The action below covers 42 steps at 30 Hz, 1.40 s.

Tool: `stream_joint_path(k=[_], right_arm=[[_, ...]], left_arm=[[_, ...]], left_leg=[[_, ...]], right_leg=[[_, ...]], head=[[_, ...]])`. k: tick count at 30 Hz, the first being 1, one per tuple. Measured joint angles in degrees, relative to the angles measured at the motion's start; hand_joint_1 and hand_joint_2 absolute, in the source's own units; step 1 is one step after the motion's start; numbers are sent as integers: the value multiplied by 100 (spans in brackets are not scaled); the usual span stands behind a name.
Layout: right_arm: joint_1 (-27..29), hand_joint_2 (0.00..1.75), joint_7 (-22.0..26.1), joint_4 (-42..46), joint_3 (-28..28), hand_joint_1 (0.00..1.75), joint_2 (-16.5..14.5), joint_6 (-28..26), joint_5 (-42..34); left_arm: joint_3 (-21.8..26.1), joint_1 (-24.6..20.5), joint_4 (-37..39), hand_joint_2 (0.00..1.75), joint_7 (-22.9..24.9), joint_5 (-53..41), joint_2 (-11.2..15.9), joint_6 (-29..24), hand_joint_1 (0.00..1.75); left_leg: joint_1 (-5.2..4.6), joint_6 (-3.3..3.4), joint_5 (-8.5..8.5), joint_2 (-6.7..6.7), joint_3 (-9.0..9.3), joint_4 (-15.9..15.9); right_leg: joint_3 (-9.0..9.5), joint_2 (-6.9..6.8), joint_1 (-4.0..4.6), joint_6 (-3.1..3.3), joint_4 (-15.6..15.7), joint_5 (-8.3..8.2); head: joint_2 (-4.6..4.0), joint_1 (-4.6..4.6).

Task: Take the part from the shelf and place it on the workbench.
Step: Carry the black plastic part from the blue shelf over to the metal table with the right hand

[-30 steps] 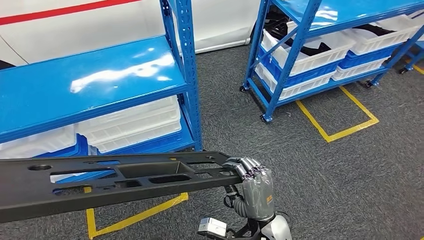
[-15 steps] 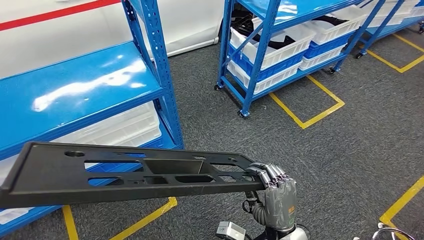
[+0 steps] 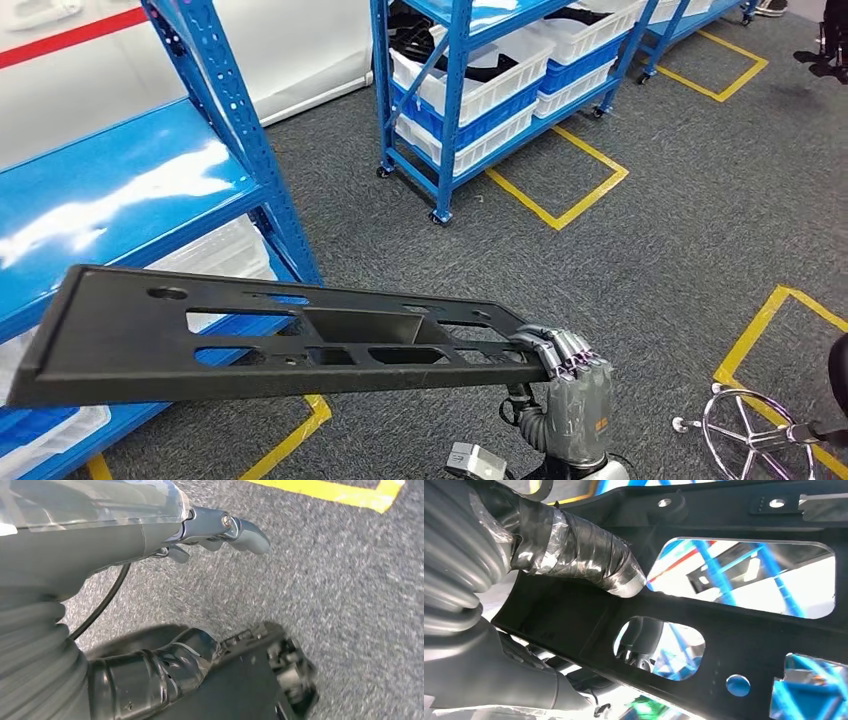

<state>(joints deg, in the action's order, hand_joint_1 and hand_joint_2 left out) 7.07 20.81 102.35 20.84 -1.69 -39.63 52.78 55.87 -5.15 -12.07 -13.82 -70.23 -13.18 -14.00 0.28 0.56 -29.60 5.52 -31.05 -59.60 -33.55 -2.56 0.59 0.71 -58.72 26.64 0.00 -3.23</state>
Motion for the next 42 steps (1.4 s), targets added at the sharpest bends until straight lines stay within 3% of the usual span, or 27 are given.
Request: stream_joint_path(k=[1, 3, 5, 6, 8, 9, 11, 12, 14, 16, 18, 20, 21, 22, 23, 25, 27, 29, 30, 32, 34, 35, 36, 37, 39, 41, 42], right_arm=[[22, 175, 31, 24, -45, 175, -25, -4, -17], [56, 175, 99, 62, -143, 175, -94, -10, -62], [108, 175, 146, 88, -247, 175, -154, -10, -97], [140, 175, 163, 100, -302, 175, -173, -10, -109], [207, 175, 214, 140, -410, 175, -210, -10, -132], [240, 175, 251, 170, -462, 175, -235, -10, -144], [296, 175, 328, 239, -568, 175, -293, -10, -165], [326, 175, 361, 270, -619, 175, -317, -10, -176], [410, 175, 433, 334, -729, 175, -353, -11, -191], [481, 175, 525, 406, -853, 175, -389, -13, -222], [518, 175, 635, 480, -984, 175, -445, -13, -265], [582, 175, 735, 553, -1115, 175, -510, -12, -300], [625, 175, 772, 586, -1181, 175, -539, -12, -316], [667, 175, 804, 620, -1247, 175, -564, -12, -329], [704, 175, 837, 654, -1311, 175, -589, -11, -339], [755, 175, 914, 738, -1436, 175, -649, -11, -351], [788, 175, 975, 815, -1531, 175, -711, -11, -363], [849, 175, 1026, 881, -1619, 175, -762, -12, -398], [889, 175, 1066, 918, -1669, 175, -792, -13, -435], [934, 175, 1156, 988, -1754, 175, -874, -14, -527], [945, 175, 1224, 1021, -1810, 175, -954, -15, -605], [954, 175, 1245, 1029, -1841, 175, -988, -15, -634], [966, 175, 1262, 1033, -1878, 175, -1017, -15, -658], [977, 175, 1275, 1037, -1917, 175, -1041, -15, -676], [993, 175, 1293, 1041, -1973, 175, -1073, -15, -698], [998, 175, 1320, 1048, -2024, 175, -1102, -15, -739], [1003, 175, 1332, 1054, -2049, 175, -1114, -15, -761]], left_arm=[[0, 0, 0, 175, -2, -1, -3, -1, 0], [2, 15, 0, 175, -5, -1, -1, 0, 0], [5, 36, 1, 175, -4, 3, 1, 1, 0], [7, 41, 1, 175, -3, 9, 1, 1, 0], [9, 43, 0, 175, -2, 22, 5, -2, 0], [11, 46, 1, 175, 0, 29, 7, -3, 0], [20, 48, 1, 175, 1, 37, 8, -3, 0], [25, 44, 1, 175, 2, 40, 9, -4, 0], [29, 28, 1, 175, 2, 47, 11, -6, 0], [32, 23, 1, 175, -2, 51, 13, -11, 0], [39, 34, 1, 175, -7, 53, 14, -15, 0], [53, 48, 0, 175, -7, 62, 16, -19, 0], [62, 50, 0, 175, -6, 66, 17, -21, 0], [69, 49, 0, 175, -5, 69, 18, -23, 0], [75, 47, 0, 175, -5, 70, 17, -23, 0], [83, 45, 0, 175, -5, 70, 14, -22, 0], [92, 41, 0, 175, -5, 69, 11, -21, 0], [102, 25, 0, 175, -3, 70, 3, -24, 0], [107, 17, 1, 175, -2, 70, 0, -27, 0], [122, 16, 1, 175, -2, 70, -2, -34, 0], [138, 28, 1, 175, -2, 70, 0, -38, 0], [140, 36, 1, 175, -2, 70, 1, -39, 0], [142, 42, 0, 175, -2, 72, 3, -42, 0], [143, 45, 0, 175, -2, 74, 5, -46, 0], [145, 45, 0, 175, -2, 78, 9, -55, 0], [149, 54, 0, 175, -1, 78, 11, -62, 0], [151, 50, 0, 175, -2, 78, 13, -65, 0]], left_leg=[[6, -21, -100, -128, -43, -129], [20, -47, -450, -419, -319, -763], [28, -70, -666, -495, -636, -1407], [34, -80, -608, -500, -688, -1474], [56, -93, -205, -550, -496, -961], [71, -95, -34, -664, -347, -604], [93, -78, 107, -891, -145, -120], [85, -56, 79, -947, -127, -77], [70, 16, 105, -859, -118, -35], [75, 99, 145, -729, -95, 27], [69, 146, 155, -582, -82, 60], [56, 161, 141, -426, -82, 61], [51, 161, 132, -353, -79, 60], [48, 157, 121, -285, -71, 60], [45, 150, 108, -224, -56, 60], [33, 113, 74, -113, -16, 61], [26, 58, 44, -17, 17, 67], [26, -4, 21, 82, 58, 91], [32, -34, -14, 55, 77, 74], [41, -76, -223, -170, -20, -218], [51, -88, -566, -428, -356, -922], [51, -96, -686, -474, -538, -1267], [51, -102, -700, -493, -657, -1463], [52, -105, -594, -501, -681, -1448], [61, -97, -146, -598, -457, -835], [79, -79, 112, -877, -204, -212], [81, -67, 132, -982, -147, -68]], right_leg=[[24, 61, -26, 32, 41, -28], [42, 200, -48, 72, 65, -54], [38, 363, -44, 85, 42, -49], [37, 446, -47, 82, 25, -41], [37, 617, -65, 55, -32, -9], [27, 694, -73, 29, -71, 13], [-32, 828, -83, -35, -158, 43], [-66, 882, -89, -71, -174, 40], [-107, 943, -112, -140, -174, 19], [-190, 707, -107, -193, -333, 123], [-464, 391, -99, -237, -896, 432], [-785, 316, -119, -267, -1526, 678], [-841, 306, -127, -270, -1633, 668], [-783, 289, -130, -264, -1521, 555], [-623, 244, -126, -248, -1220, 374], [-224, 16, -74, -181, -459, 91], [-57, -112, -3, -110, -113, 35], [-43, 1, 12, -48, -73, 25], [-12, 64, -3, -17, -25, 5], [57, 184, -46, 53, 69, -43], [68, 308, -53, 89, 82, -51], [67, 382, -51, 95, 73, -47], [68, 463, -49, 99, 60, -38], [68, 549, -50, 96, 39, -27], [70, 714, -66, 68, -25, 14], [29, 848, -70, 15, -117, 65], [-2, 905, -74, -16, -149, 78]], head=[[0, 3], [0, 12], [0, 15], [0, 16], [0, 16], [0, 16], [0, 13], [0, 12], [0, 12], [0, 8], [0, 4], [0, 4], [0, 5], [0, 5], [0, 5], [0, 6], [0, 7], [0, 8], [0, 9], [0, 15], [0, 22], [0, 22], [0, 23], [0, 22], [0, 22], [0, 21], [0, 18]])
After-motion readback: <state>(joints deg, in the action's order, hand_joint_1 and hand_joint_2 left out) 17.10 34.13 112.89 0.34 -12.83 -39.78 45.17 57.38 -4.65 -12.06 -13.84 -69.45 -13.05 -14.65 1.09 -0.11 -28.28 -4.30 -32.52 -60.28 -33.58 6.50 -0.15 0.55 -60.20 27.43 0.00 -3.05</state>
